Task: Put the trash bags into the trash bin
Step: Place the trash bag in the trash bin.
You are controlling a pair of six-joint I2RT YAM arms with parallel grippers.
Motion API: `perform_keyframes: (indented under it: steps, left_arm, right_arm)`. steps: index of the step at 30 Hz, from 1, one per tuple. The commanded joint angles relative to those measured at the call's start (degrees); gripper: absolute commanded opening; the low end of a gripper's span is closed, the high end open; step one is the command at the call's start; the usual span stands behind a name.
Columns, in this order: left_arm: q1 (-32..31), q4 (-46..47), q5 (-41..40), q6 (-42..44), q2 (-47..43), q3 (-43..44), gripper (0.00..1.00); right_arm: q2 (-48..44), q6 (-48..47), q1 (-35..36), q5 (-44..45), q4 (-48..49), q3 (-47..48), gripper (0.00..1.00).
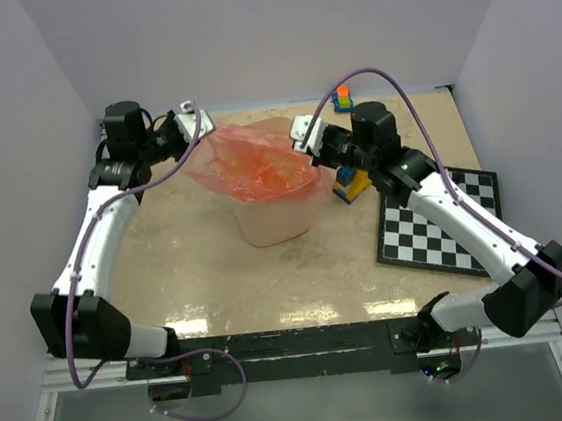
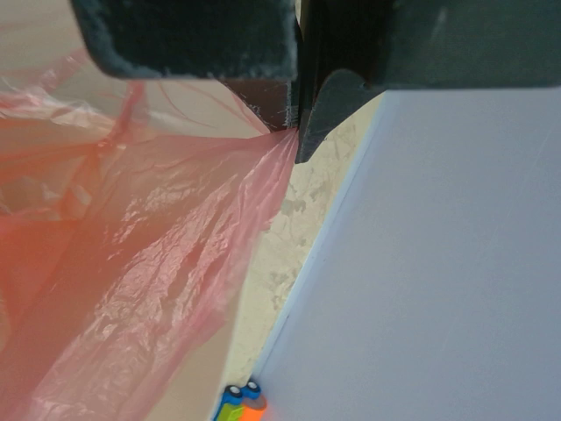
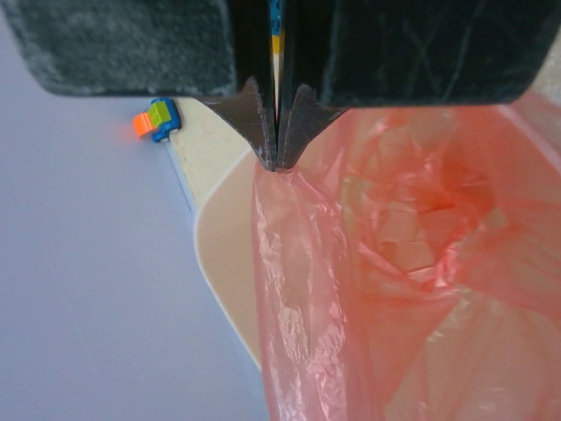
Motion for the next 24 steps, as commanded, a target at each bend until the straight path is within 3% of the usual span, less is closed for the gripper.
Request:
perform_keyframes:
  steps: [1,5,12,19,24]
  left_arm:
    - [-0.5,8.1,-5.7,-7.1,9.1,9.4,0.0]
    - [-1.3,10.5,-7.9,-11.0,17.7,16.6,0.0]
    - [-3.1,6.5,-9.1,-15.1,30.5,31.3,0.0]
    - [-3.1,-3.7,-11.0,-13.4,35.2,34.7,0.0]
    - [-1.7,-13.1,-8.6,-10.2,32.5,31.1,0.0]
  right_arm:
    - [3.4,7.1,-4.7,4.7,8.1,4.6,0.0]
    - [8.6,9.8,-7.8,6.0,10.9,7.3,0.0]
    - [16.7,13.2,-9.5,5.2,12.0,12.3,0.0]
    - [19.6,14.1,-9.8,4.2,10.1,10.2,0.0]
    - [19.1,13.0,-9.8,3.9,6.9,7.2,0.0]
